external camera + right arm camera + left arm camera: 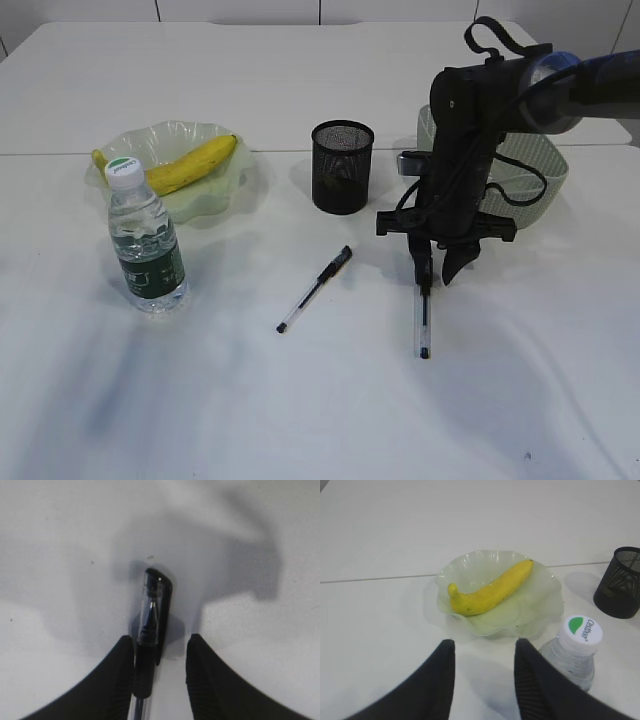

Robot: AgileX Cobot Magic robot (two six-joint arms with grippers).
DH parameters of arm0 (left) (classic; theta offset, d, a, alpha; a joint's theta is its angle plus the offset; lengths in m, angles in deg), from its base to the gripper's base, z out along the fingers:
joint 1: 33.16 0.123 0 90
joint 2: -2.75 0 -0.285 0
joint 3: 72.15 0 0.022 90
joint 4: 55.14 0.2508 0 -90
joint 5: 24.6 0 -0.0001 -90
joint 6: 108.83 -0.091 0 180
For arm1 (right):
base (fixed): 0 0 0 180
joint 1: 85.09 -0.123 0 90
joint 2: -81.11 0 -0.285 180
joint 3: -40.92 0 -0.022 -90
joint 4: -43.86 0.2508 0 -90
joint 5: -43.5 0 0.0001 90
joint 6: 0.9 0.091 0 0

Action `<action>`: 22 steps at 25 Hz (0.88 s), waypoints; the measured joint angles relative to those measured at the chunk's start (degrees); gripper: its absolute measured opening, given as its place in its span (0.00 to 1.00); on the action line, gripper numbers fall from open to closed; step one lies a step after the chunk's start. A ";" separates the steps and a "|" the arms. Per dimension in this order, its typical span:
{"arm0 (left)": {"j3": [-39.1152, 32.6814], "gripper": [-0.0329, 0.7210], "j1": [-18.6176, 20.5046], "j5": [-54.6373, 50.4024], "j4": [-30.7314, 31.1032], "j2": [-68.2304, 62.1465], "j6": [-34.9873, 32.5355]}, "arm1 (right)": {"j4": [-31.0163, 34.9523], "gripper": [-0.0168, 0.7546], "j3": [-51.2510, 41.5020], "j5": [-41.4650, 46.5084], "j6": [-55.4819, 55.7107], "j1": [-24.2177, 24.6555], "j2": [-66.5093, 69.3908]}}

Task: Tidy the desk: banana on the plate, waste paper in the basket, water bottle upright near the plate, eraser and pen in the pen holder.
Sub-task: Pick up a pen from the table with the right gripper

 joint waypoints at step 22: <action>0.00 0.41 0.00 0.00 0.00 0.00 0.00 | 2.17 0.36 0.10 0.68 0.00 0.00 1.00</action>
